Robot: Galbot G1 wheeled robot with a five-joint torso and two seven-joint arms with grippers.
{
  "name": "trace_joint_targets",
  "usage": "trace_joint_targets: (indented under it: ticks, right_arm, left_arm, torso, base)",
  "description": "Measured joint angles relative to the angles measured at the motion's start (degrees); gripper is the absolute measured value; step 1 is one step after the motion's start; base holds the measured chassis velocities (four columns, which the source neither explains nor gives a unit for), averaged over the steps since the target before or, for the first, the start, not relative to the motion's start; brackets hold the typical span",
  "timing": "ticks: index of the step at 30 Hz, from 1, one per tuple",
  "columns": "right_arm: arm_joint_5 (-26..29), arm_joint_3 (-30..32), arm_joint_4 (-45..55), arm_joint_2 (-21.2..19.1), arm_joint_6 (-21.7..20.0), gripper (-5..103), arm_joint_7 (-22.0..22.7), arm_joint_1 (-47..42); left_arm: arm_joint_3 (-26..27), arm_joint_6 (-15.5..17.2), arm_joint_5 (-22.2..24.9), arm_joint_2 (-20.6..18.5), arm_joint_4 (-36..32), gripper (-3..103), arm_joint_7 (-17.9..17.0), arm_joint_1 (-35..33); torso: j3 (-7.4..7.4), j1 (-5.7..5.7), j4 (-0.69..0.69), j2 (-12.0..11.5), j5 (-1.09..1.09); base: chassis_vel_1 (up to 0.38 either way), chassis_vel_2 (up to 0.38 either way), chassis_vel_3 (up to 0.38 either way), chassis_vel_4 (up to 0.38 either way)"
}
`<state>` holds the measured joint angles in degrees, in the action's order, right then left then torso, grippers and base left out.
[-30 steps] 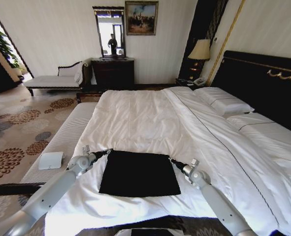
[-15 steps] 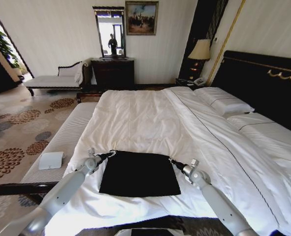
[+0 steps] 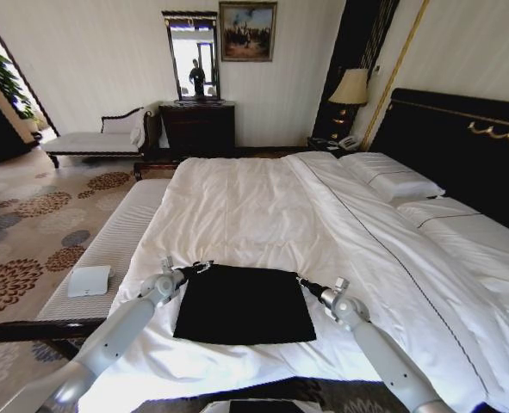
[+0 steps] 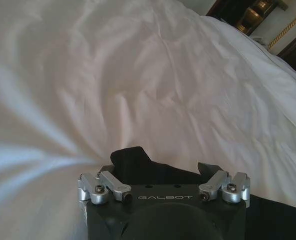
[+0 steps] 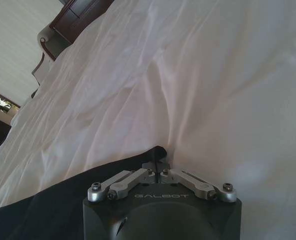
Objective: Fold the clothes on the bed.
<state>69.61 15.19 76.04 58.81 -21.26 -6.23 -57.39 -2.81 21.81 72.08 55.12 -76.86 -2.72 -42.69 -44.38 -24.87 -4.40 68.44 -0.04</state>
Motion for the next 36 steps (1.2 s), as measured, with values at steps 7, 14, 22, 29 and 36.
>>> trace_joint_targets:
  ticks: [7, 14, 22, 29, 36]
  right_arm:
    - [0.0, 0.08, 0.09, 0.0, 0.0, 0, 0.02, -0.04]
    - [-0.04, -0.1, 0.35, 0.4, 0.01, 0, 0.03, 0.2]
    - [0.07, -0.29, 1.23, 0.93, 0.01, 0, 0.0, 0.18]
    - [2.49, 2.56, 7.31, 0.05, -0.01, 0, 0.95, -1.2]
    - [2.82, 4.34, 14.13, -2.13, 0.27, 0, 1.13, -2.51]
  left_arm:
    - [-0.19, -1.17, -0.8, -0.68, 0.01, 64, 0.31, -0.07]
    - [0.09, -1.46, -0.78, -1.07, -0.17, 36, 0.32, -0.06]
    - [0.31, -1.66, -0.75, -1.22, -0.38, 10, 0.3, -0.08]
    - [2.71, -2.11, 0.58, -2.45, -4.04, 2, -0.08, -0.23]
    - [5.26, -2.29, 2.77, -5.21, -8.86, 2, -0.52, -0.85]
  torso:
    - [0.0, 0.0, 0.0, 0.0, -0.01]
    - [0.0, 0.0, 0.0, 0.0, -0.01]
    - [0.0, 0.0, -0.01, 0.0, -0.01]
    - [0.0, 0.0, -0.01, 0.0, -0.01]
    - [0.0, 0.0, 0.01, 0.0, -0.01]
  base:
    - [0.0, 0.0, 0.0, 0.0]
    - [0.0, 0.0, 0.0, 0.0]
    - [0.0, 0.0, 0.0, 0.0]
    - [0.0, 0.0, 0.0, 0.0]
    - [0.0, 0.0, 0.0, 0.0]
